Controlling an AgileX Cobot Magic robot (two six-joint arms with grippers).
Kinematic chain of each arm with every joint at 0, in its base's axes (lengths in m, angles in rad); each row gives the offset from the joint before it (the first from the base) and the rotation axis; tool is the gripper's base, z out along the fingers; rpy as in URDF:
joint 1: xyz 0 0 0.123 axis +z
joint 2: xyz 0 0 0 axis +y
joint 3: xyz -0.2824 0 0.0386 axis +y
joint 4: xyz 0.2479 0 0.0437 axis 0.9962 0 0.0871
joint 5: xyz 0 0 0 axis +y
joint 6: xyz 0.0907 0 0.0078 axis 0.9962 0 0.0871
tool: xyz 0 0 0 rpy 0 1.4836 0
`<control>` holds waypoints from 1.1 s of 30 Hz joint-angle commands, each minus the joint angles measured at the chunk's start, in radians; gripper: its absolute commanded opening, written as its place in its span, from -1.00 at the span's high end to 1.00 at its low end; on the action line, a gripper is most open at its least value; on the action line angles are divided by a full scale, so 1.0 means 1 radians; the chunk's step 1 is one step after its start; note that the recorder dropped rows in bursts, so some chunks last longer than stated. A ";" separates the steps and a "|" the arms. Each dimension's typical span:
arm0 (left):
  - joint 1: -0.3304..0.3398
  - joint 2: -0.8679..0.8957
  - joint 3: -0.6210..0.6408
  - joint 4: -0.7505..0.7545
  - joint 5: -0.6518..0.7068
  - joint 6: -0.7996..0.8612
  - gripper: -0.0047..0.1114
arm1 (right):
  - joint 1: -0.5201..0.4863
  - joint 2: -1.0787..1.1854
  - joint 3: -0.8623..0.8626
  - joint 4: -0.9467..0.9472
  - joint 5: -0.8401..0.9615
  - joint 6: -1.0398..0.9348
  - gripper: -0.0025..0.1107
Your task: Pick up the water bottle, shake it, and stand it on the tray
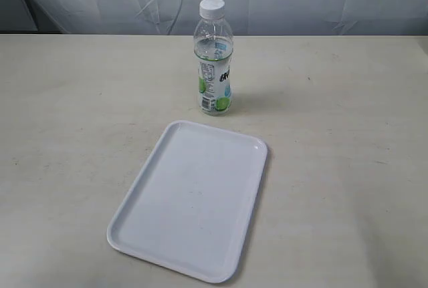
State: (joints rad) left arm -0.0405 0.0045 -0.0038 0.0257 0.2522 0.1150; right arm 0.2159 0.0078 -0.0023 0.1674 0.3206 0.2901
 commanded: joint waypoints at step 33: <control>0.000 -0.005 0.004 0.002 -0.013 -0.001 0.91 | -0.004 0.898 -0.549 0.830 0.048 -0.939 0.97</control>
State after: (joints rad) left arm -0.0405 0.0045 -0.0038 0.0257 0.2522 0.1150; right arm 0.2142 0.6886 -0.4758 1.0068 0.2441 -0.5291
